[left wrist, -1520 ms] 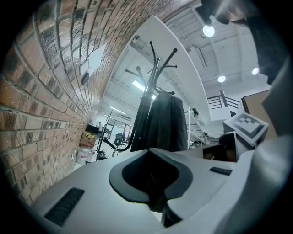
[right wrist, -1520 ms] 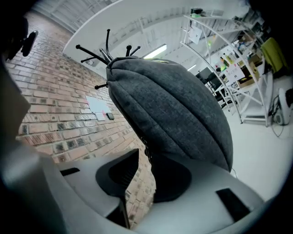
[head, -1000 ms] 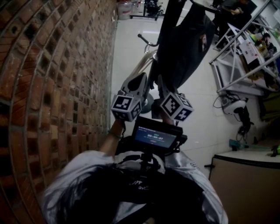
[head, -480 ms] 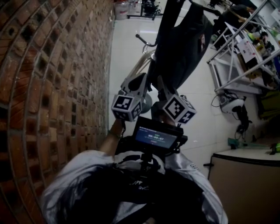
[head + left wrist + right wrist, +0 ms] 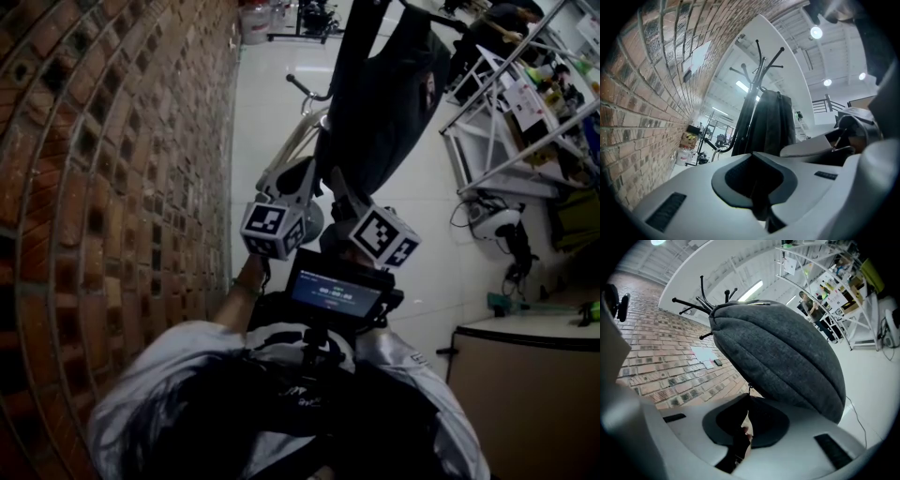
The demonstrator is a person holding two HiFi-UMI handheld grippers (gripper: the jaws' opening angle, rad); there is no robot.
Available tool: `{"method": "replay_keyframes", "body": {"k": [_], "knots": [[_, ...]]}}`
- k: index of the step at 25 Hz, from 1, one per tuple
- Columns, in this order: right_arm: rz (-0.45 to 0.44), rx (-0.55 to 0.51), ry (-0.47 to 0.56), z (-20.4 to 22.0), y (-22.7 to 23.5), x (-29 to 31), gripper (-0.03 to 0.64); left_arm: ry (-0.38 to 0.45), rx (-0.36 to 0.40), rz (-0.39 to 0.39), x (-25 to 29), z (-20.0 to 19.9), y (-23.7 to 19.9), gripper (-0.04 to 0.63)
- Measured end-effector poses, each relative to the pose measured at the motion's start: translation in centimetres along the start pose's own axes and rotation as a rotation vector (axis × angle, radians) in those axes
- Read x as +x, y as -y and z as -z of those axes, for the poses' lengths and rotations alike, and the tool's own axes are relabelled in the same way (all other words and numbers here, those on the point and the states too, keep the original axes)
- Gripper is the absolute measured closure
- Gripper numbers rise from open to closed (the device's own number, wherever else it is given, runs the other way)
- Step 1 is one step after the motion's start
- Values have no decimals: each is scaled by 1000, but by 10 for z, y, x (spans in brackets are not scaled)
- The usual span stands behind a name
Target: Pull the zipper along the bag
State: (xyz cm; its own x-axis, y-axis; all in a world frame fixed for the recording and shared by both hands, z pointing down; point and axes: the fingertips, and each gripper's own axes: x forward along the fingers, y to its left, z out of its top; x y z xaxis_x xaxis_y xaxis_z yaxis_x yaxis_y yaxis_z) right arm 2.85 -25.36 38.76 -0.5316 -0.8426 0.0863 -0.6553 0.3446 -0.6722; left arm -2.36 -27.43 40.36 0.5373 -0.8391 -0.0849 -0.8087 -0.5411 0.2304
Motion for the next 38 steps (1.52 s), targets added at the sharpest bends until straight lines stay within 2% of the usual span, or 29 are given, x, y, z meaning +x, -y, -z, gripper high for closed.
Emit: {"method": "replay_keyframes", "body": {"k": [9, 13, 23, 38], "knots": [[-9, 40, 20, -12, -4, 1, 621, 3, -5, 1, 1, 2, 0, 586], [-17, 12, 20, -16, -13, 2, 615, -14, -7, 2, 1, 4, 1, 586], [-25, 24, 13, -26, -26, 1, 601, -25, -10, 32, 8, 20, 9, 586], [-38, -6, 24, -60, -52, 6, 588, -2, -26, 67, 13, 16, 20, 586]]}}
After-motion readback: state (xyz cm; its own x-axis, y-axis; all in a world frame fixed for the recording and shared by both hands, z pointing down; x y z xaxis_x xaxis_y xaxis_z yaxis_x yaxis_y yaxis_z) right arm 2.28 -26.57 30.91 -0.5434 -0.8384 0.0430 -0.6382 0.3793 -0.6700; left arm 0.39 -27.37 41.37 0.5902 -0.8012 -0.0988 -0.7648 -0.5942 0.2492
